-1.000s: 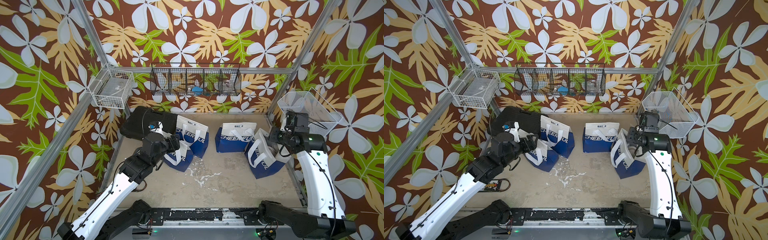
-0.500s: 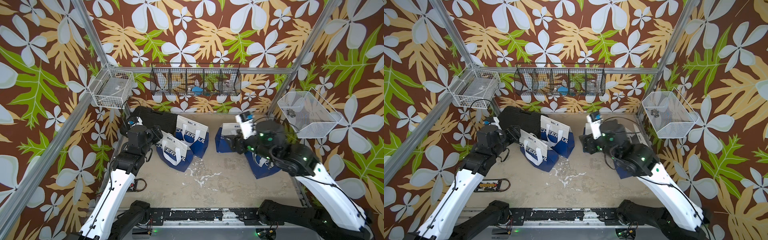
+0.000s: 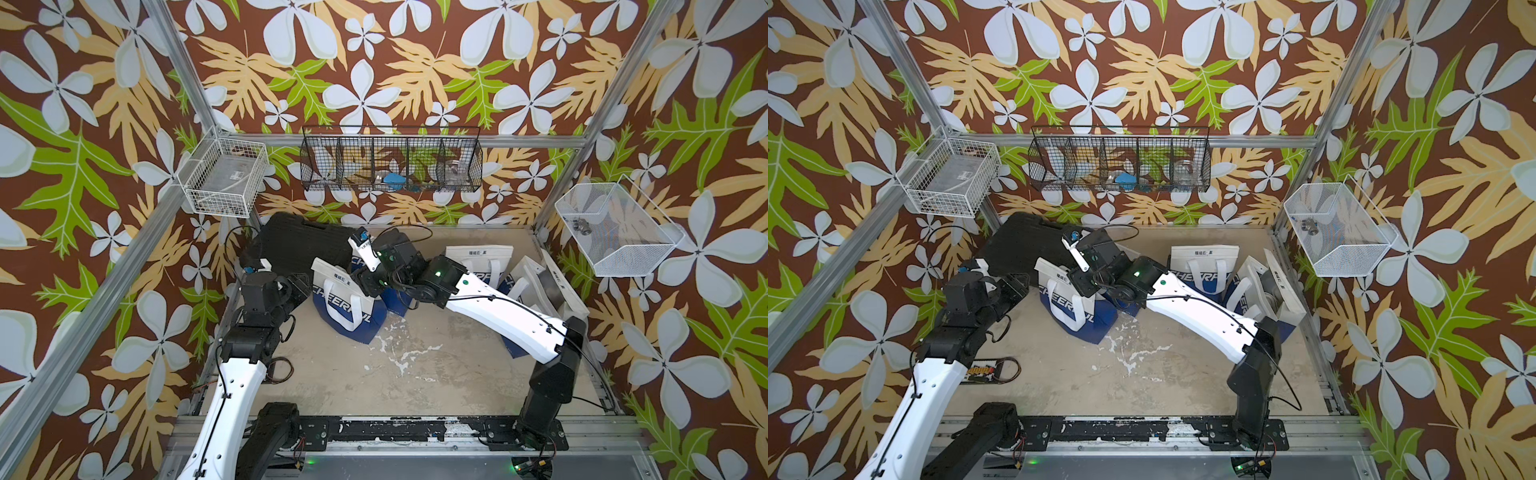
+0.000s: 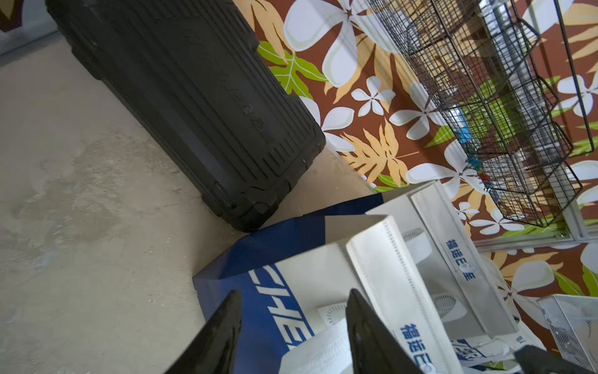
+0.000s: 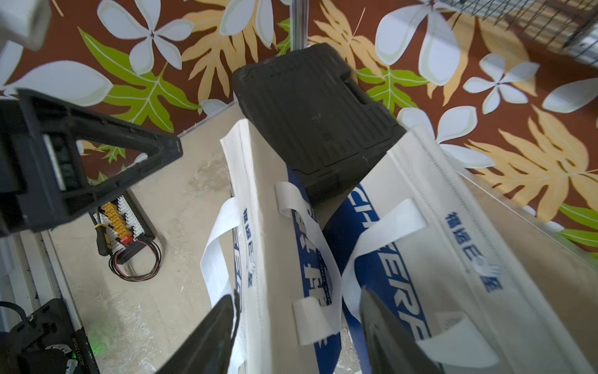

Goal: Open the takeout bag
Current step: Pick up the takeout bag at the center of the board.

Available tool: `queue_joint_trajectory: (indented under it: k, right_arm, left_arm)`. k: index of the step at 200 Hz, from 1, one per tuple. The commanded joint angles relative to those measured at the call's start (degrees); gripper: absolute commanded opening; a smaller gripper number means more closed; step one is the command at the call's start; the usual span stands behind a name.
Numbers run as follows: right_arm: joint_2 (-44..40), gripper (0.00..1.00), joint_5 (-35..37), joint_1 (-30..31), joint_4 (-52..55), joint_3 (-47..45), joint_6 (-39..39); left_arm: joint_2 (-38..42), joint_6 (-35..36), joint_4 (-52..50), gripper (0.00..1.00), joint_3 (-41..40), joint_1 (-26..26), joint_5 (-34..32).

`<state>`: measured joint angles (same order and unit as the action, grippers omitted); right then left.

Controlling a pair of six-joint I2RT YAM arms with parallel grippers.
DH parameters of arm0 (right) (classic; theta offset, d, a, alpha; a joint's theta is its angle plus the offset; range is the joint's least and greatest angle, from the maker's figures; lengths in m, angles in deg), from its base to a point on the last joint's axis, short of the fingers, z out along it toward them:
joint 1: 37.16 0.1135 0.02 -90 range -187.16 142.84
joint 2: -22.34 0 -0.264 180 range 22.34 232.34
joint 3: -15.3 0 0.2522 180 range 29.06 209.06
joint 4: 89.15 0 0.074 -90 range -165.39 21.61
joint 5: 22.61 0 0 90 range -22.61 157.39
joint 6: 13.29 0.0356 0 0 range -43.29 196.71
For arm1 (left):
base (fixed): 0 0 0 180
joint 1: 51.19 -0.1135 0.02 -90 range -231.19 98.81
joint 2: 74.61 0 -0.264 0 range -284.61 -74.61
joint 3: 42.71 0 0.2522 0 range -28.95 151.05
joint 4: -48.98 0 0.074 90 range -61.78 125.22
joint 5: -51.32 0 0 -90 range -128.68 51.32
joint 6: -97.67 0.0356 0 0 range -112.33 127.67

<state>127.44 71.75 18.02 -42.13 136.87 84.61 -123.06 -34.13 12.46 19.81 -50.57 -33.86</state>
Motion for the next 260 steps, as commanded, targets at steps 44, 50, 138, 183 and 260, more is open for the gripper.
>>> queue_joint_trajectory:
  k: [44, 50, 138, 183, 260]
  right_arm:
    - [0.19, 0.23, -4.36, 0.53, -0.74, -4.01, 0.93]
    - [-0.12, 0.17, -4.25, 0.50, -0.56, -4.58, 1.06]
    - [-18.85, 0.00, -7.53, -0.71, -0.87, -22.64, 1.76]
    - [-29.05, 0.00, -16.31, -6.34, -0.51, -32.20, 2.11]
    - [-39.46, 0.00, -20.23, -10.92, 4.83, -39.31, 0.85]
  left_arm:
    - [-1.10, -1.26, 5.91, 0.52, -2.89, -0.62, 6.48]
    - [-1.12, -1.41, 6.44, 0.52, -3.51, -0.62, 6.81]
    - [5.83, -10.41, 39.19, 0.59, -20.18, -0.54, 28.48]
    - [11.07, -13.35, 58.69, 0.61, -32.24, 2.53, 37.74]
    - [6.92, 4.19, 45.16, 0.64, -28.17, 21.43, 26.42]
